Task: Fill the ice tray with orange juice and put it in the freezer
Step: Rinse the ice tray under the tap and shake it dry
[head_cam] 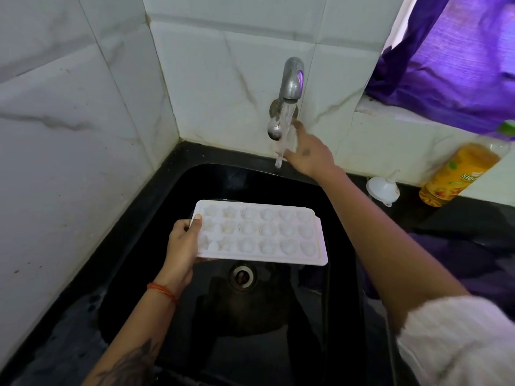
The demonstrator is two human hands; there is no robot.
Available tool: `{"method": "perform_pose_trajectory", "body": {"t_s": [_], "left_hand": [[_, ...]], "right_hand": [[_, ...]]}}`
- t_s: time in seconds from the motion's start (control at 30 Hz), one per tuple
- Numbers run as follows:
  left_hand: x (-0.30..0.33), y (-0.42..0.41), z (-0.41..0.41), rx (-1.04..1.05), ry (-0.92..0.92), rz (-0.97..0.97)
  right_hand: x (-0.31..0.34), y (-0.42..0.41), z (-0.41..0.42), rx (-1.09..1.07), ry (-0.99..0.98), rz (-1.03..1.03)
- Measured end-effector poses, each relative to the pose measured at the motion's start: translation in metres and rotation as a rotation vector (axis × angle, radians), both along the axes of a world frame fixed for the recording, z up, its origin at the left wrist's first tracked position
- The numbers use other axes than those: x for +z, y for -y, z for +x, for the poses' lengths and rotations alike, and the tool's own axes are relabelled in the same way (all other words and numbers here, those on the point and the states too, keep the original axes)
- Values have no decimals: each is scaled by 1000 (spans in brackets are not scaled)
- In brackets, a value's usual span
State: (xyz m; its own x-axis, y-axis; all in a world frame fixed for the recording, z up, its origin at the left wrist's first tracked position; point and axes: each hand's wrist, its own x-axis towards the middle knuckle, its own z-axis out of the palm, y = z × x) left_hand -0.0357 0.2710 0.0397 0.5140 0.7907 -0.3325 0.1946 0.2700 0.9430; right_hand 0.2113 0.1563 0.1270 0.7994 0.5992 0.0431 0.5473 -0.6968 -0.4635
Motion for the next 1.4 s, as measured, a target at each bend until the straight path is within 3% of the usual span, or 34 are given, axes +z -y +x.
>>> {"method": "perform_pose_trajectory", "body": {"t_s": [0.07,0.13,0.23,0.47,0.9,1.2,1.4], "left_hand": [[0,2,1,-8,6,-15],[0,5,3,-17,-8,-37],[3,11,11,-33,-18,-71],[20,25,48,-259,1,-136],[26,56,90,-502,-71,-213],[41,28,79,-400,12,-83],[52,7,67,-338,47,27]], "right_hand": [[-15,38,-18,-119,-173,22],[-33,77,-41,-185,-494,54],[-54,111,-62,-214,-838,243],[-43,138,-56,-395,-664,555],[-8,172,-46,-494,-306,535],[-47,149,-47,-538,-520,630],[-69,109,-53,-552,-661,498]]}}
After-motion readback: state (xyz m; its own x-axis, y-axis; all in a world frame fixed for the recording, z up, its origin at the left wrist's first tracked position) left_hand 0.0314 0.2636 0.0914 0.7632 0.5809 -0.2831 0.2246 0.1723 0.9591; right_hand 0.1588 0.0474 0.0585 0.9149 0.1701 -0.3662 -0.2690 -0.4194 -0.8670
